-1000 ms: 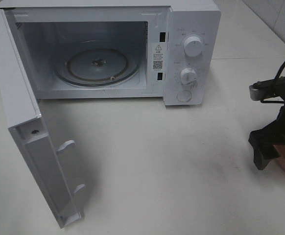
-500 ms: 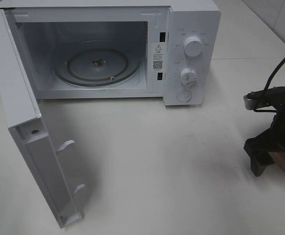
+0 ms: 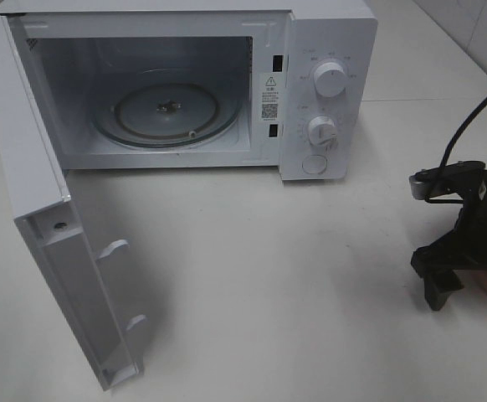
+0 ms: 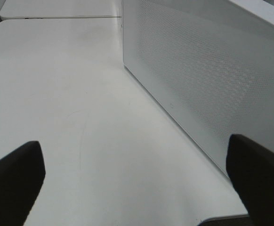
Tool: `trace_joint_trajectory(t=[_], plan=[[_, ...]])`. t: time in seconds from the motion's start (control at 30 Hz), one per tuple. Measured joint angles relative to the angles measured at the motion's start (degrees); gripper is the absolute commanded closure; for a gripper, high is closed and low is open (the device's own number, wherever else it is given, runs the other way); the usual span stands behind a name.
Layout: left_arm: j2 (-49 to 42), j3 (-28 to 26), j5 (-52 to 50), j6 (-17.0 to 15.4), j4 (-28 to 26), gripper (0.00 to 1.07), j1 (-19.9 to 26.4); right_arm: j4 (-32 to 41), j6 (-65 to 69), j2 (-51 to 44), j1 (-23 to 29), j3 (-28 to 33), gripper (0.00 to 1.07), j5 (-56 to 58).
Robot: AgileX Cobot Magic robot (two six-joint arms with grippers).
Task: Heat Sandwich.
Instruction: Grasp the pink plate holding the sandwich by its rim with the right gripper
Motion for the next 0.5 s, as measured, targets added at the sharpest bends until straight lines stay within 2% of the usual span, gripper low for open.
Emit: trace_joint_trajectory(t=[0.17,0.27,0.3,0.33,0.37,0.43,0.47,0.5], plan=[[0.00,0.00,0.00,0.00,0.00,0.04,0.00,-0.86,0.80,0.00,0.00,0.00,0.26,-0.06],[0.00,0.00,0.00,0.00,0.00,0.04,0.00,-1.26,1.38,0.00,0.00,0.00,0.38,-0.06],[0.00,0.00,0.00,0.00,0.00,0.04,0.00,-1.26,1.38,0.00,0.00,0.00,0.38,-0.06],[0.00,0.00,0.00,0.00,0.00,0.04,0.00,-1.43,1.55,0.00,0.00,0.00,0.42,-0.06],[0.00,0.00,0.00,0.00,0.00,0.04,0.00,-1.78,2.35,0.00,0.00,0.00,0.54,-0.06],[0.00,0.00,0.00,0.00,0.00,0.04,0.00,-2.52,3.50,0.00,0.00,0.00,0.69,-0.06],[0.00,0.00,0.00,0.00,0.00,0.04,0.00,-2.52,3.50,0.00,0.00,0.00,0.69,-0.06],[0.00,0.00,0.00,0.00,0.00,0.04,0.00,-3.09,4.53,0.00,0.00,0.00,0.77,-0.06]])
